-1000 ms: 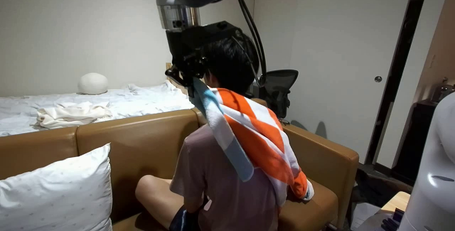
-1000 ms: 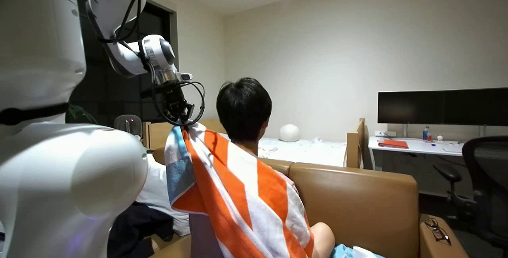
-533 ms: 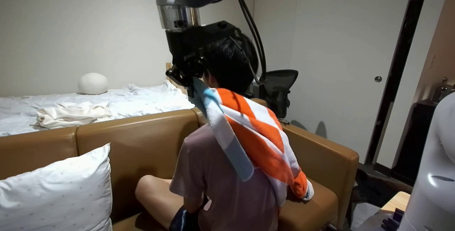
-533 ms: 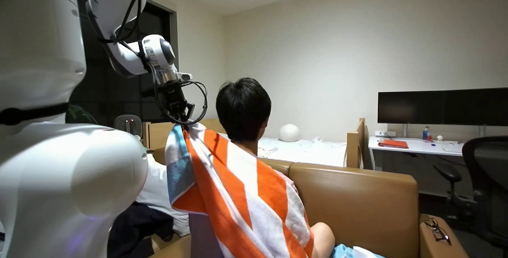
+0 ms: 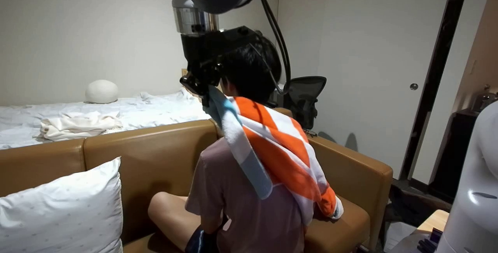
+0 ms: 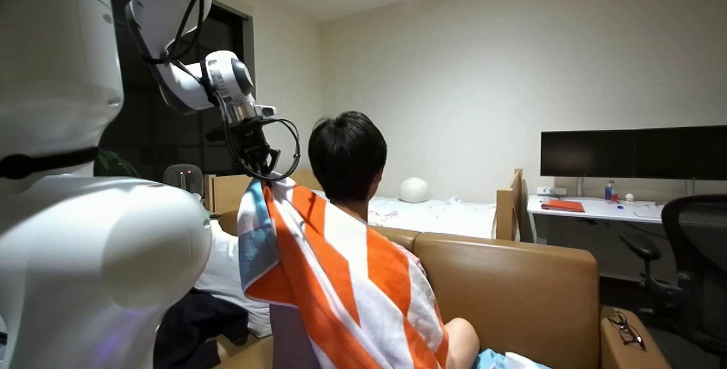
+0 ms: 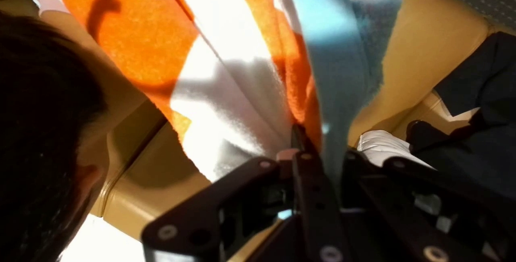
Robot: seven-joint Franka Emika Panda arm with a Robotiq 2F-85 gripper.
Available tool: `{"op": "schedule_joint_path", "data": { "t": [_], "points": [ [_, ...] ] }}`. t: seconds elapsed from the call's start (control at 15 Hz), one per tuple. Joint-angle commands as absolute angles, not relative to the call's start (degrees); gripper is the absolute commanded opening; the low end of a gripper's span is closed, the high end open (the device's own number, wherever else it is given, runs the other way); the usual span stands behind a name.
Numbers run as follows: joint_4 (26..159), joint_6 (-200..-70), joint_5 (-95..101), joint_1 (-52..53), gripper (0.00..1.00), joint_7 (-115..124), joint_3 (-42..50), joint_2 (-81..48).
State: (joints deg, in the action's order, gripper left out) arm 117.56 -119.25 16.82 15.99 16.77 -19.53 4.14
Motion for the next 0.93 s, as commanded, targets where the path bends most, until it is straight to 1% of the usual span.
{"op": "schedule_joint_path", "data": {
  "t": [0.0,0.2,0.27,0.53,0.87],
  "points": [
    [118.62,-123.99,16.92,16.36,0.02,15.11,-19.11,4.71],
    [119.26,-126.00,18.45,16.23,0.02,15.70,-18.98,4.76],
    [114.81,-121.44,18.01,17.33,0.02,16.10,-20.16,4.90],
    [113.35,-118.80,17.33,17.99,0.02,15.55,-20.97,6.02],
    [113.73,-121.38,16.94,17.34,0.02,14.06,-19.79,3.92]
  ]
}}
